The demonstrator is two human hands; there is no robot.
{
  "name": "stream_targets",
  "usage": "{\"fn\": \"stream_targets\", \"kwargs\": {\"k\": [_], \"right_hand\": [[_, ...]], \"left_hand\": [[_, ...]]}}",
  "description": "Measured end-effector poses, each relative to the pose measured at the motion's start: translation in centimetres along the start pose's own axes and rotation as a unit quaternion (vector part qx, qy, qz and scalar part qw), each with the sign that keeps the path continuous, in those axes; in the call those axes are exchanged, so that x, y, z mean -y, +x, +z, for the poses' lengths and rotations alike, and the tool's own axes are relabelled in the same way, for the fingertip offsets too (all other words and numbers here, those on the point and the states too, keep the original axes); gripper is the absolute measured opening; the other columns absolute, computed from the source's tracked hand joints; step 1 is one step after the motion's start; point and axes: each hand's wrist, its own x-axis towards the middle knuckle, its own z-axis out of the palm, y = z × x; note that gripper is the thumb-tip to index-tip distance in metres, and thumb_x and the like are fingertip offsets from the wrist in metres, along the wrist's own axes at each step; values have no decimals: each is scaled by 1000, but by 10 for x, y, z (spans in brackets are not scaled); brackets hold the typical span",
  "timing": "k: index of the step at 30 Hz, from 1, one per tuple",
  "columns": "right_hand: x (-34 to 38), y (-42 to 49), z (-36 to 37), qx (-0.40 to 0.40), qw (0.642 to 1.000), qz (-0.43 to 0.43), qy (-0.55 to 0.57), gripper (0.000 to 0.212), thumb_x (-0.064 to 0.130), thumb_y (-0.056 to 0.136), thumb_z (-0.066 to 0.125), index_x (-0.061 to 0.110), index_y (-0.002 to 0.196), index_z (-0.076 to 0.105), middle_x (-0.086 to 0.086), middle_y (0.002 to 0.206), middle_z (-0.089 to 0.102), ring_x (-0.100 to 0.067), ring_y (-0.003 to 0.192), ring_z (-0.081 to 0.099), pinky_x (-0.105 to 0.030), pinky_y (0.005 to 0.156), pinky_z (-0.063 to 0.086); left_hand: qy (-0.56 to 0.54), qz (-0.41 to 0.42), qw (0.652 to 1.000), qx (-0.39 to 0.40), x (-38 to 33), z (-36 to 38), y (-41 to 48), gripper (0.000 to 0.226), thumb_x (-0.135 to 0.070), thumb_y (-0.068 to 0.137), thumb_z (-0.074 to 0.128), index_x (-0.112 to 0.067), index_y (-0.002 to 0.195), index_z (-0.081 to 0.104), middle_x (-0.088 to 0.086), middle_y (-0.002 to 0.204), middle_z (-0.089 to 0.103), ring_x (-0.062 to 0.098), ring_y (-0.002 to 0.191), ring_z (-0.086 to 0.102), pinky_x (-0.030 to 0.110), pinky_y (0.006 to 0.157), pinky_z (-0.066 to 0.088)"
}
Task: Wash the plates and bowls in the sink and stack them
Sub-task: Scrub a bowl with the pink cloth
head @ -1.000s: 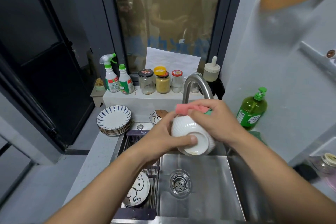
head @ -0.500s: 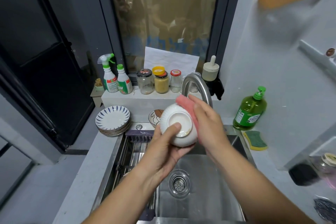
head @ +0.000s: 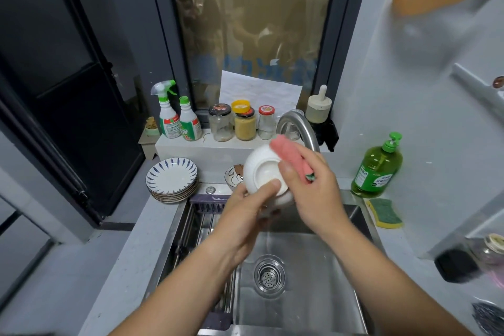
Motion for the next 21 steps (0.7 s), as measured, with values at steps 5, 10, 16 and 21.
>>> {"fn": "stream_targets", "kwargs": {"k": [5, 10, 16, 21], "right_hand": [[5, 18, -30, 208, 970, 44, -116, 25, 32, 88, 76, 30, 112, 73, 7, 108, 72, -7, 102, 67, -27, 91, 53], [6, 17, -29, 238, 961, 87, -112, 17, 29, 90, 74, 30, 107, 75, 10, 102, 75, -4, 98, 68, -32, 95, 54], [-16, -36, 7, 46, 995, 26, -85, 34, 40, 104, 44, 48, 137, 46, 20, 150, 37, 16, 132, 34, -3, 108, 27], [-32, -35, 17, 36, 991, -21, -126, 49, 48, 100, 33, 38, 148, 39, 13, 162, 19, 6, 146, 19, -4, 114, 12]], "left_hand": [[157, -36, 984, 71, -26, -13, 4, 56, 0, 76, 83, -18, 125, 64, 11, 105, 74, 25, 87, 74, 42, 69, 62], [165, -133, 967, 138, -23, -21, 6, 40, -15, 75, 78, -21, 115, 74, 10, 111, 73, 28, 103, 71, 60, 86, 59], [-93, -143, 985, 27, -3, -16, 7, 47, -23, 84, 72, -11, 128, 63, 20, 113, 73, 37, 93, 75, 55, 79, 61], [-235, -131, 963, 17, 11, -3, -4, 50, -24, 95, 61, -5, 142, 57, 22, 126, 69, 33, 104, 73, 49, 92, 58]]}}
